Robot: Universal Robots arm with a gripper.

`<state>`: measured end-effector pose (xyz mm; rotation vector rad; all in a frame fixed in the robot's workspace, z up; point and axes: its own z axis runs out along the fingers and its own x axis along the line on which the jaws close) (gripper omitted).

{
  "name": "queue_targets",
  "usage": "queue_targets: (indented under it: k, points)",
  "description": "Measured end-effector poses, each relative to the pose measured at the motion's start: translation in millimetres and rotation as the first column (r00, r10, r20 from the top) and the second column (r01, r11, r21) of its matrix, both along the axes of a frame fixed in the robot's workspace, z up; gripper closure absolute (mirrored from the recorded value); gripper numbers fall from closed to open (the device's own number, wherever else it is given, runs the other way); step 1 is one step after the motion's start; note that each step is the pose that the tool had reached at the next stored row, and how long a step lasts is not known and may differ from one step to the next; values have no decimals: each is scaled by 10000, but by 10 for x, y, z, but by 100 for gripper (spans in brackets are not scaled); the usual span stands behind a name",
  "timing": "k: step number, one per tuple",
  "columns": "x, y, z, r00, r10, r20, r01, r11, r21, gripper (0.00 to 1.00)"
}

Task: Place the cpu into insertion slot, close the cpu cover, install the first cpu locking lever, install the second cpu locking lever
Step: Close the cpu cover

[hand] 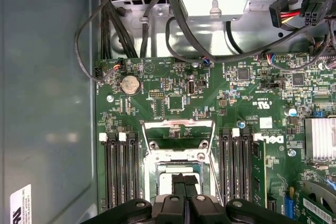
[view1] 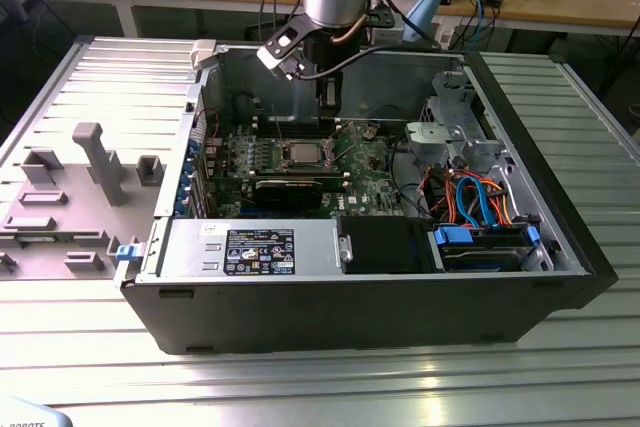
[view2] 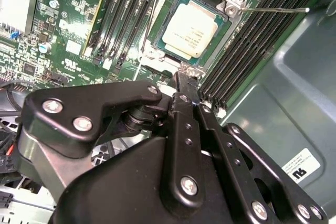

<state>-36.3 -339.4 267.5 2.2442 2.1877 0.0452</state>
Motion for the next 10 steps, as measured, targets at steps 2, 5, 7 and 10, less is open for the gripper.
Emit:
queue_targets:
  k: [2, 5, 7, 10]
  points:
    - [0, 0, 34, 10000, 1, 0, -1, 10000, -1, 89]
    - [0, 0, 81, 10000, 0, 0, 0, 10000, 0, 89]
    - [0, 0, 112, 10000, 0, 0, 0, 10000, 0, 89]
    - [0, 0, 120, 10000, 0, 1, 0, 10000, 2, 89]
